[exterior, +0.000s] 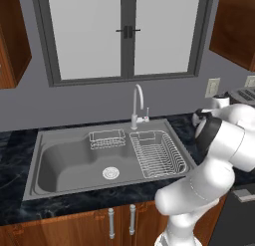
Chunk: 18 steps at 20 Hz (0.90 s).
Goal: Store the hot dog in the freezer for long-term storage. Close the freezer door after placing the cooked food.
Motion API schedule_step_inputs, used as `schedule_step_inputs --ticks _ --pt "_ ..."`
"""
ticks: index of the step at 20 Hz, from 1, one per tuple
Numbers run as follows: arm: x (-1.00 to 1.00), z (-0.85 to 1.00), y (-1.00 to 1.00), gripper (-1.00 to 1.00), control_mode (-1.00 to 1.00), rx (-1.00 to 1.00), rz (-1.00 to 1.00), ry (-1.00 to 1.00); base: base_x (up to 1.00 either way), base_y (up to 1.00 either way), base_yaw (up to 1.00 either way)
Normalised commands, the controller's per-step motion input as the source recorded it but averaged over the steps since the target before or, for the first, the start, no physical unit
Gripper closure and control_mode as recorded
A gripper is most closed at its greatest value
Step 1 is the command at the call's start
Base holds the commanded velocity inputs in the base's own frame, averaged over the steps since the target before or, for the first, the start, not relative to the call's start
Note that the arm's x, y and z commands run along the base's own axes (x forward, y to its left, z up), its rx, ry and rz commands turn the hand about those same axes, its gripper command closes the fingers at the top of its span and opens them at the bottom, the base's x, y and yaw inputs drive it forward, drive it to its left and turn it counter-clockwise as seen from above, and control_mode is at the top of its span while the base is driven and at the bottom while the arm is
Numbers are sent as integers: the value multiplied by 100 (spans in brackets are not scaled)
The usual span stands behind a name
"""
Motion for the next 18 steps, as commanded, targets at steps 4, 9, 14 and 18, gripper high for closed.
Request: schedule_step_inputs --ticks 4,9,14,18 --pt "17 -29 -11 -100 -100 0 0 9 0 0 0" --pt "13 -28 -22 -100 -100 0 0 9 0 0 0" --pt "2 -30 -5 -100 -100 1 0 5 0 0 0" --pt "0 -38 0 -100 -100 3 0 1 0 0 0"
